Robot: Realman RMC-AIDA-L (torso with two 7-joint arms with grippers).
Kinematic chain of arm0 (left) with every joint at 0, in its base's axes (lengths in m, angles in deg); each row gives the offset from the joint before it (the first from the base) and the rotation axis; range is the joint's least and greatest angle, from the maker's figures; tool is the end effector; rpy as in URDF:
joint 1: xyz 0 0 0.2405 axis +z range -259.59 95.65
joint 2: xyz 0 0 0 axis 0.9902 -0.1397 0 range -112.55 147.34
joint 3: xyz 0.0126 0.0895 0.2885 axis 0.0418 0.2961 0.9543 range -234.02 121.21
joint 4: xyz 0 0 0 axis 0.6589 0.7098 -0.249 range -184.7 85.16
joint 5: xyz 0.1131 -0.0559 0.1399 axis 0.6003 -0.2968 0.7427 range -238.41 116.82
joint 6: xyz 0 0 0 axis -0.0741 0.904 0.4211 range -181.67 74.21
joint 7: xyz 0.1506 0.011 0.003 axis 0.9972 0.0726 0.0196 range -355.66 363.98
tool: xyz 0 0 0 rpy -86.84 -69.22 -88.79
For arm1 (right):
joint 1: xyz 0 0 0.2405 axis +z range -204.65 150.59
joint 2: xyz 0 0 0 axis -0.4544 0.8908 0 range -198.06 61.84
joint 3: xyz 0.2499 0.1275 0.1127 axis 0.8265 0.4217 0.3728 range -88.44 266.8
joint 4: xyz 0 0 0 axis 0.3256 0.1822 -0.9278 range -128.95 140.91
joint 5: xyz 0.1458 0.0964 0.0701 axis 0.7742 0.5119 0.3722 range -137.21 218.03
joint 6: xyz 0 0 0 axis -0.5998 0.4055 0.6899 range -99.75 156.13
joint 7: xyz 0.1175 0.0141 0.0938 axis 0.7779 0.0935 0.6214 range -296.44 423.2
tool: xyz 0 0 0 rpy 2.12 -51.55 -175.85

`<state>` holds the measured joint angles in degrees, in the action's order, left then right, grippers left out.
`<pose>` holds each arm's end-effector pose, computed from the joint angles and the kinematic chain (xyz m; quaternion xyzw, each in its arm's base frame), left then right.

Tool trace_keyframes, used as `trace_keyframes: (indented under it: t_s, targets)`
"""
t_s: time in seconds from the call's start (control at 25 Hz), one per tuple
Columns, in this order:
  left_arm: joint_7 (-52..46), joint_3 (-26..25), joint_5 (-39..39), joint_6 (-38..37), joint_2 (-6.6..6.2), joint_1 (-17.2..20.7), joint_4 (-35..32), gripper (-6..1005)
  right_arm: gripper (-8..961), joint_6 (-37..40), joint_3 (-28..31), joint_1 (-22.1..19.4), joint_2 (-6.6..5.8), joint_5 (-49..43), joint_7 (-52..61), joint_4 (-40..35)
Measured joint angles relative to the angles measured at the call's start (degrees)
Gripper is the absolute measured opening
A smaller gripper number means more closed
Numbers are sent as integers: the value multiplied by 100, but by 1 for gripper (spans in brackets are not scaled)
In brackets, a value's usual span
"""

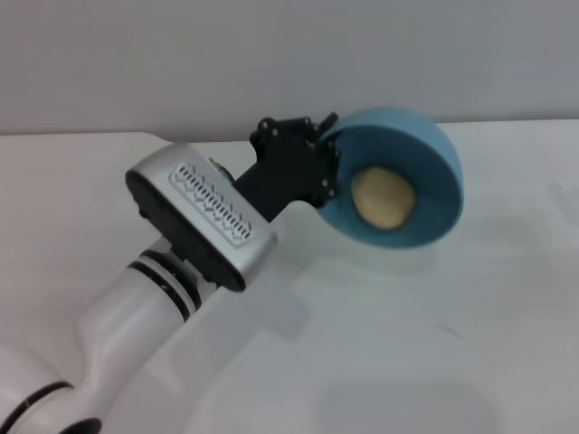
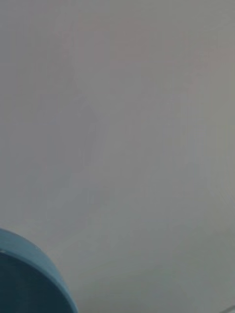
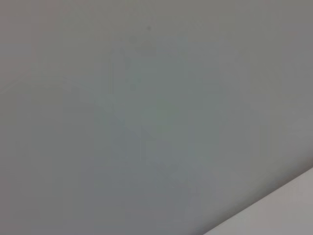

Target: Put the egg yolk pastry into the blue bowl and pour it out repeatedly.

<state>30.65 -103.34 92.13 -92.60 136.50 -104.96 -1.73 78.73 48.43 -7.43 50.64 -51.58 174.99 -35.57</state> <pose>-0.1920 0.3389 -0.1174 -0.8456 0.0588 -0.2398 0.4733 0.3867 0.3599 0.0479 -0.6217 0.5653 0.3499 0.4141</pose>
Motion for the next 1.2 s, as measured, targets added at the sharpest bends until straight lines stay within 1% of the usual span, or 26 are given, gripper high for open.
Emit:
trace_keyframes:
  t_s: [0.04,0.16,0.32,0.4,0.64,0.76,0.92,1.2]
  targets:
    - [228,97,-229,-146,0,-17,-37,13,397,0,-1,1,1,0,5,0]
    - [1148,574,-1296,-898,-2,-104,-203,13,398,-1,-2,1,6,8,9,6]
    - [1937,1057,-2422,-1653,-1,-256,-337,13,400,-1,-4,35,0,173,-11,125]
    - [2101,1152,-2704,-1833,-1,-301,-347,13,402,-1,-4,41,-4,219,-27,142]
    - [2479,1405,-2837,-2688,-1,-347,-391,14,405,-1,-2,44,-7,224,-39,145]
    - [2752,1530,-2815,-2922,-1,-378,-364,14,406,-1,33,44,-9,226,-40,146]
    - [2895,1636,-2815,-3087,-1,-415,-375,15,408,-12,39,58,-16,226,-41,135]
    - [2781,1622,-2877,-3052,-1,-491,-514,15,412,-40,13,123,-29,215,-150,130]
